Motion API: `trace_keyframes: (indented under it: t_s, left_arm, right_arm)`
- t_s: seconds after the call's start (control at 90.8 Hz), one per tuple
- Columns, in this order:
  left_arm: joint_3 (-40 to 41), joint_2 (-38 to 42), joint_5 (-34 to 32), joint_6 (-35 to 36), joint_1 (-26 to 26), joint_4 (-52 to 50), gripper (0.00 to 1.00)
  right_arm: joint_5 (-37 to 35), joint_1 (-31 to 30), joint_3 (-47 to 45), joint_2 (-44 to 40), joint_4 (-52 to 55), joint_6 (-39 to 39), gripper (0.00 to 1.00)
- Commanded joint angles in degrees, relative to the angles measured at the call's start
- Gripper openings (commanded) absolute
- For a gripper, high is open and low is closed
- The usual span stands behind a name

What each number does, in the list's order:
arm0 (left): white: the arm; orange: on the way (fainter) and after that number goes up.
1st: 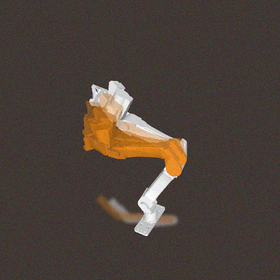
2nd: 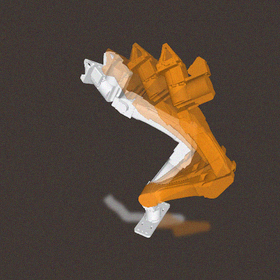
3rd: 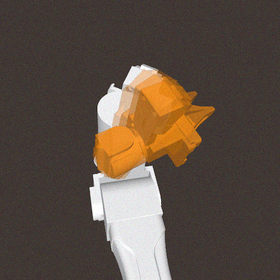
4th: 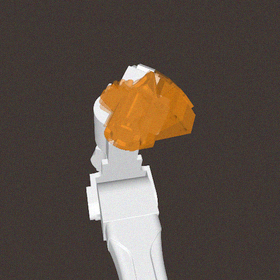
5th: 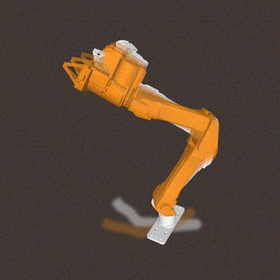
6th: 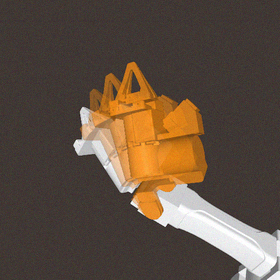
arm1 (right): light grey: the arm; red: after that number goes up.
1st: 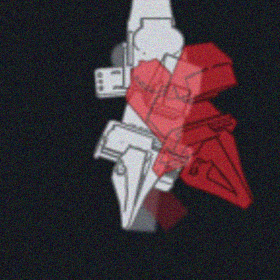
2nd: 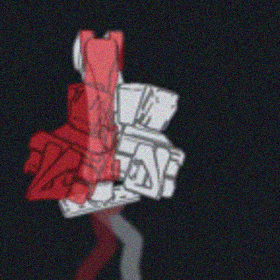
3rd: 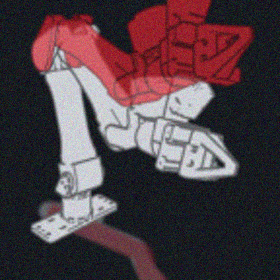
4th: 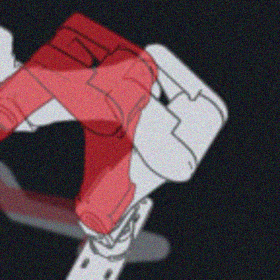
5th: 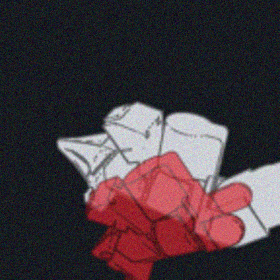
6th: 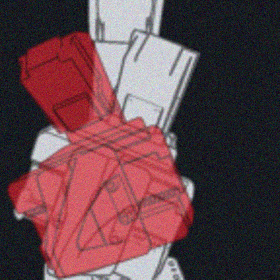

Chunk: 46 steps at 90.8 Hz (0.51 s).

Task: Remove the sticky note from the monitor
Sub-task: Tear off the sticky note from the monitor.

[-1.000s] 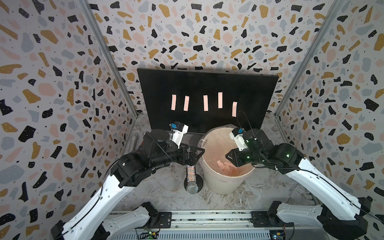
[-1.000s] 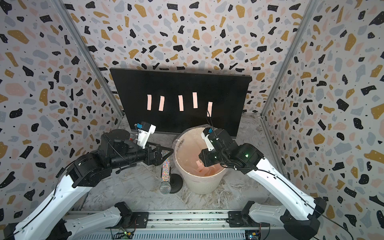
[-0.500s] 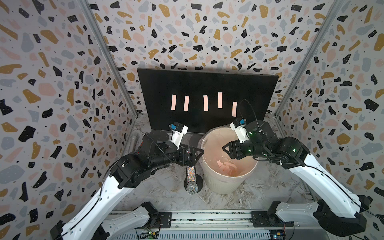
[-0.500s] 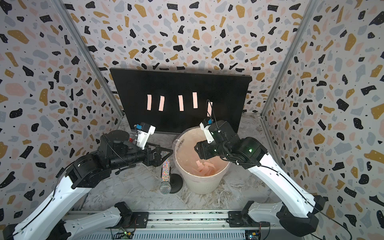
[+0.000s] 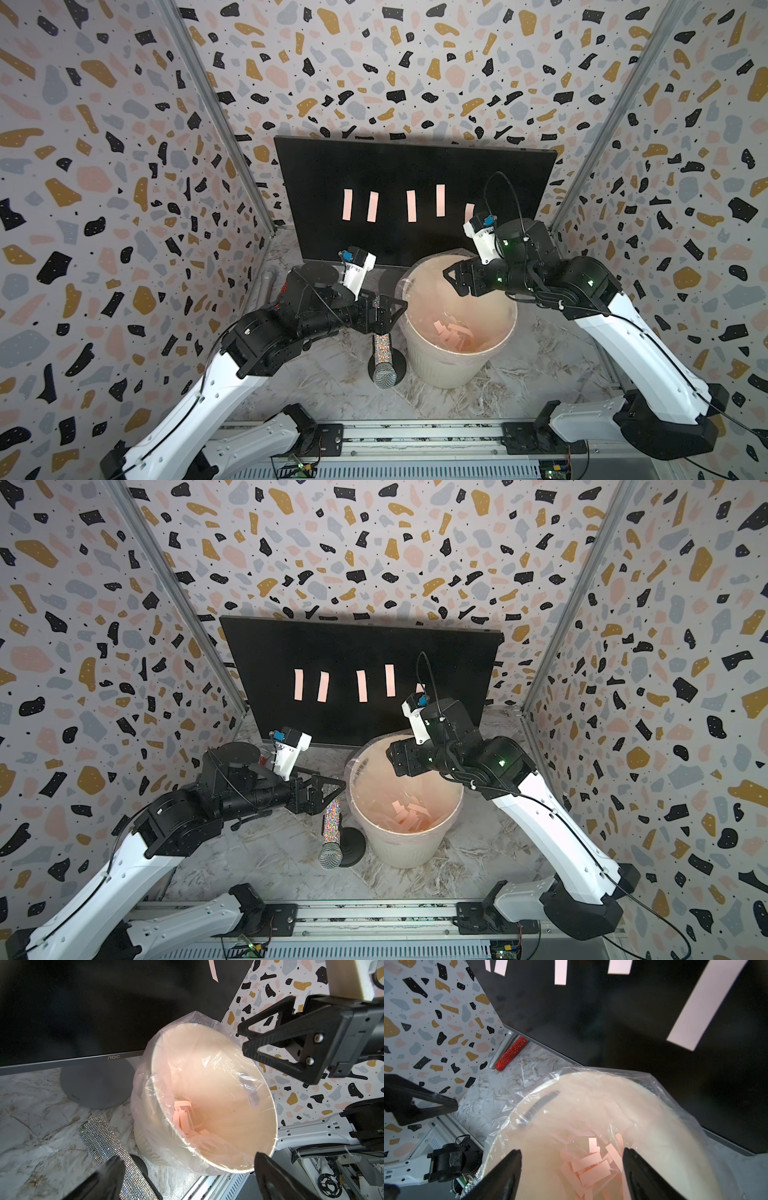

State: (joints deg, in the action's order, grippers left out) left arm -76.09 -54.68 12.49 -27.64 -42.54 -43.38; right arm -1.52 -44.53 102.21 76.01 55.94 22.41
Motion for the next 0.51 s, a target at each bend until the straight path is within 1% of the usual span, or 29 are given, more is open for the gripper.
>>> trace_keyframes:
  t_s: [0.0, 0.319, 0.496]
  left_arm:
    - [0.6, 0.33, -0.75, 1.16, -0.34, 1.86, 0.99]
    - [0.69, 0.14, -0.81, 1.53, -0.35, 1.89, 0.99]
    - [0.56, 0.18, -1.06, 1.6, -0.35, 1.63, 1.0]
  right_arm:
    - [0.39, 1.96, 3.25, 0.34, 0.58, -0.88, 0.83]
    - [0.93, 8.16, 7.47, 4.13, 0.15, 0.09, 0.83]
    - [3.79, 11.68, 7.47, 5.66, -2.05, 2.04, 0.81]
